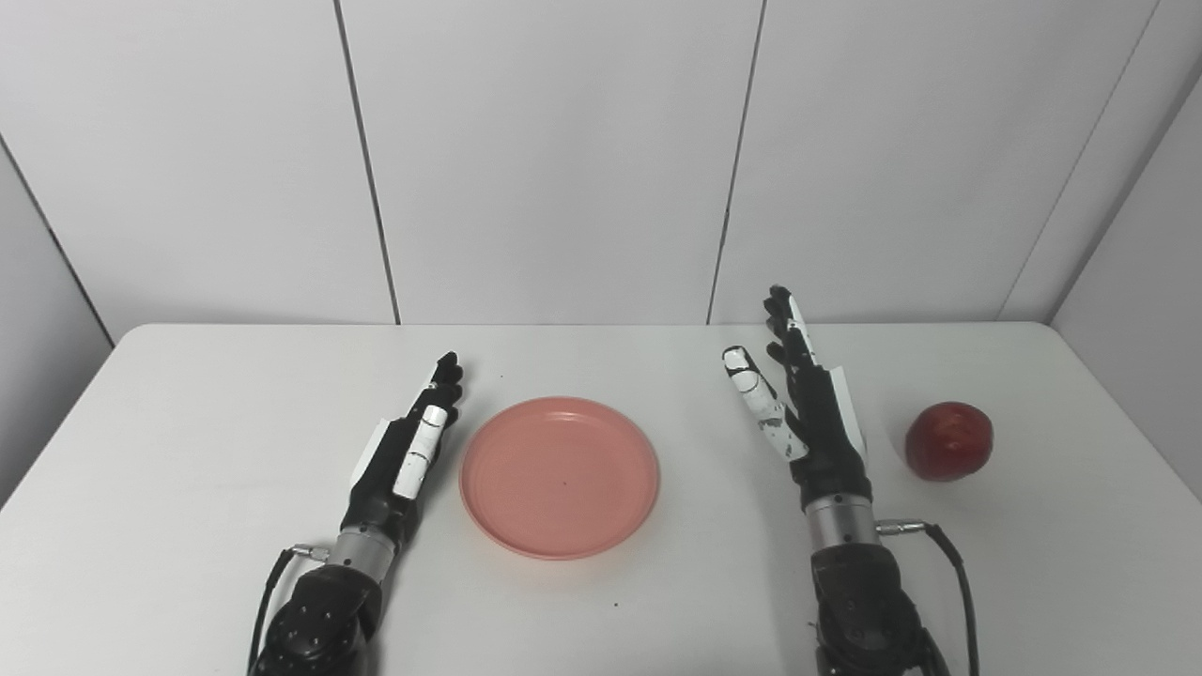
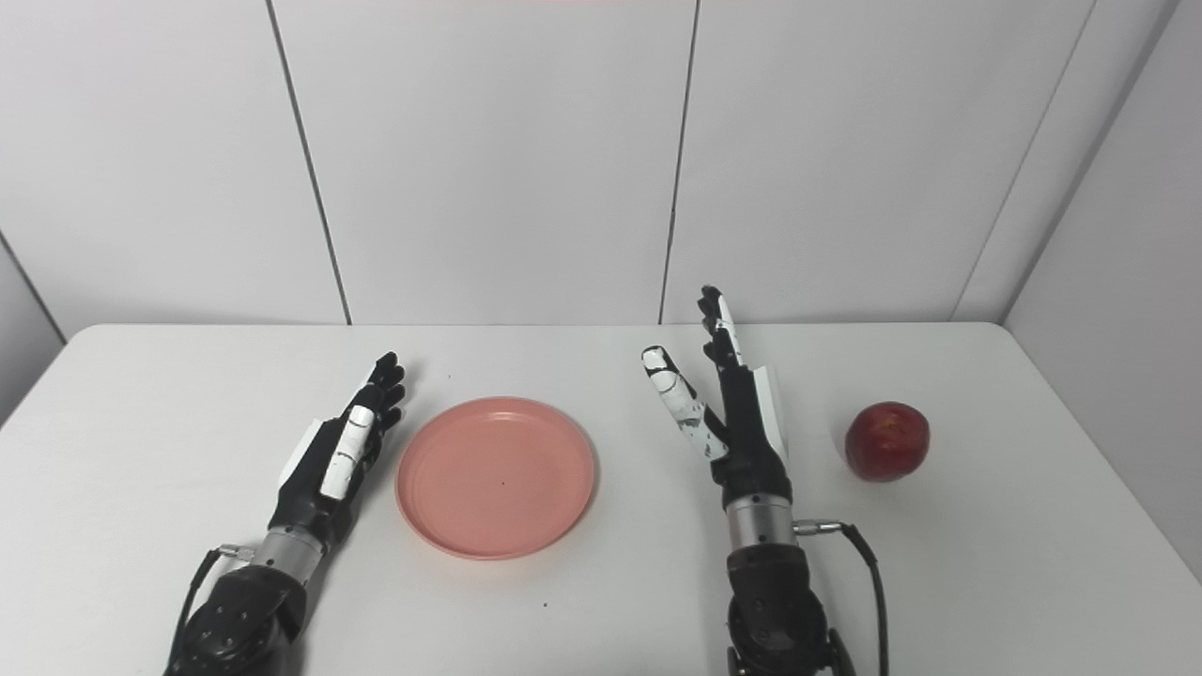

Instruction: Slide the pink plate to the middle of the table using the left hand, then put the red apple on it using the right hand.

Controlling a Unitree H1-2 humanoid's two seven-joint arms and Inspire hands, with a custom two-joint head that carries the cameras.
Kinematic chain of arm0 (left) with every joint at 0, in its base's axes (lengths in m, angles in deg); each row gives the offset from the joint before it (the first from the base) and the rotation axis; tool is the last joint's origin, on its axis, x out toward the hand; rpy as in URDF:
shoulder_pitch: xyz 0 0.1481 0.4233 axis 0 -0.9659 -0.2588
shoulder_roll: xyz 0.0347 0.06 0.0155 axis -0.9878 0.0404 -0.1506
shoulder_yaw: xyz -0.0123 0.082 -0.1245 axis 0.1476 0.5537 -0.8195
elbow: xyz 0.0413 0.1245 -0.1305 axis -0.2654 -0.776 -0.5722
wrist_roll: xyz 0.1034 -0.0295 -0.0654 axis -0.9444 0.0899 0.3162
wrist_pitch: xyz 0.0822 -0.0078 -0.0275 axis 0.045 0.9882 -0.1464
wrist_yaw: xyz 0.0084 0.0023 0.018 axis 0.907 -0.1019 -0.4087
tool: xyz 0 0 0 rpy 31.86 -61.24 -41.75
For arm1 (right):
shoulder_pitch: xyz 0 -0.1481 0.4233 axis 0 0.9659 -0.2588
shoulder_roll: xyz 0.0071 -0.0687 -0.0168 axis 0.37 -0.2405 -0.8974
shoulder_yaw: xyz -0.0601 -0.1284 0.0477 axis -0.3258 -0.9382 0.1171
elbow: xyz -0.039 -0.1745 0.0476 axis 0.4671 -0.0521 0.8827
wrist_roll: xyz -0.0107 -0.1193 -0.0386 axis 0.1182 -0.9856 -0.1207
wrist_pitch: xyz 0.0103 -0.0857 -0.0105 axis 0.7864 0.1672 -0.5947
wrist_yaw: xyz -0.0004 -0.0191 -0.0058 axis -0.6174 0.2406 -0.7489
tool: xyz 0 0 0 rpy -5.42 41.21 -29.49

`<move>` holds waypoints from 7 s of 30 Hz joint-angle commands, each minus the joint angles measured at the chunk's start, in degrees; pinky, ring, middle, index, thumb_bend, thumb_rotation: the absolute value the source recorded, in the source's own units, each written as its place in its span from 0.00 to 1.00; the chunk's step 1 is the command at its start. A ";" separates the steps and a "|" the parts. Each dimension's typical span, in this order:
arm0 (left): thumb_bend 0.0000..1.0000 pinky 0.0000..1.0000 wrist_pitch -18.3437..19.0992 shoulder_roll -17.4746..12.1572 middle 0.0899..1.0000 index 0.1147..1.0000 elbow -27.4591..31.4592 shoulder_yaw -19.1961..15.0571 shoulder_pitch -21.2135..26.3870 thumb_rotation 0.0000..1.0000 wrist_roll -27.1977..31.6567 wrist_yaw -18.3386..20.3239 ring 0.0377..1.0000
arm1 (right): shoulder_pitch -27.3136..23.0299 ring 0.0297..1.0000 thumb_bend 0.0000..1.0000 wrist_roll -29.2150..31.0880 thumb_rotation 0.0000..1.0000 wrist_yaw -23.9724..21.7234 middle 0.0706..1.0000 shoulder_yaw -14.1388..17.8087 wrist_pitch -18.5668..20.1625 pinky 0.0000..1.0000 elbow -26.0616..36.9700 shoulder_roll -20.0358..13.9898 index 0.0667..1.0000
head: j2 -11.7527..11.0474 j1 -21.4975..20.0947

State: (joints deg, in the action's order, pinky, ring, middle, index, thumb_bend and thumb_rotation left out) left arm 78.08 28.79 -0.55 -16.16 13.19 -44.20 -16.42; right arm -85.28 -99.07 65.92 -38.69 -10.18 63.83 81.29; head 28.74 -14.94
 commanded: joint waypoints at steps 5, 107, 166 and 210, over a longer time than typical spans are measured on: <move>0.74 1.00 -3.74 -0.14 1.00 1.00 -0.87 0.70 3.60 1.00 -2.34 -0.63 1.00 | -3.75 0.94 0.68 -4.25 0.71 0.82 0.94 2.40 0.72 0.93 3.60 -5.28 0.96 | -0.02 -0.39; 0.68 1.00 -3.67 -2.77 1.00 1.00 0.52 -2.47 4.12 1.00 4.03 3.98 1.00 | -10.26 0.40 0.52 -45.01 0.00 -27.04 0.45 18.49 24.39 0.39 -2.37 -9.60 0.47 | -1.78 -13.79; 0.70 1.00 -2.94 4.23 1.00 1.00 7.77 0.11 0.16 1.00 -1.58 -2.76 1.00 | -10.38 0.36 0.51 -17.09 0.00 -8.64 0.43 -14.13 6.20 0.14 -0.49 -5.31 0.46 | -2.01 10.65; 0.69 1.00 -3.60 4.29 1.00 1.00 7.23 0.60 -0.64 1.00 -1.54 -2.38 1.00 | -14.65 0.48 0.51 -23.43 0.00 -13.27 0.44 -25.60 6.38 0.56 -12.20 -2.82 0.49 | -1.40 11.66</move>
State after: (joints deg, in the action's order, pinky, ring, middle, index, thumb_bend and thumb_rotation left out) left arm 76.64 32.91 5.51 -15.67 11.14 -46.26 -18.90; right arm -98.10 -122.24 53.32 -64.07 -2.88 50.40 78.49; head 27.33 -3.34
